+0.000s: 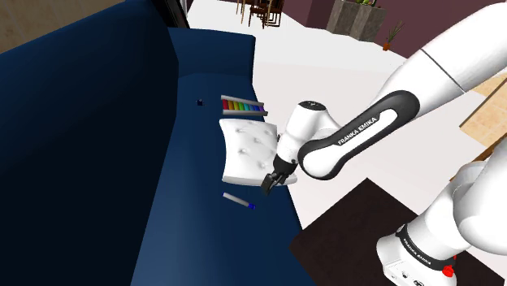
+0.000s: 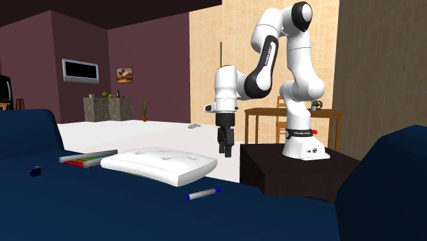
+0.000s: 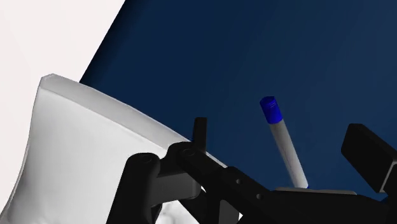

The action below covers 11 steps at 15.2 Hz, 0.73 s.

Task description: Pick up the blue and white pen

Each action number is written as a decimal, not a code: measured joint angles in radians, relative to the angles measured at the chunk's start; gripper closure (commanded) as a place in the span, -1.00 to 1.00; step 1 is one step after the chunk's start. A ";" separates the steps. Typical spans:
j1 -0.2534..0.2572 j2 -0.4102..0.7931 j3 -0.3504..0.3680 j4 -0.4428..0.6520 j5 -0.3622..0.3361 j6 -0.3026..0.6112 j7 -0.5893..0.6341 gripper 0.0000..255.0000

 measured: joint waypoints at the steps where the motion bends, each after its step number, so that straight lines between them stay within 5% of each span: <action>1: 0.004 0.046 -0.004 0.019 -0.016 0.028 0.004 -1.00; 11: 0.100 0.345 -0.058 0.149 -0.119 0.206 0.081 -1.00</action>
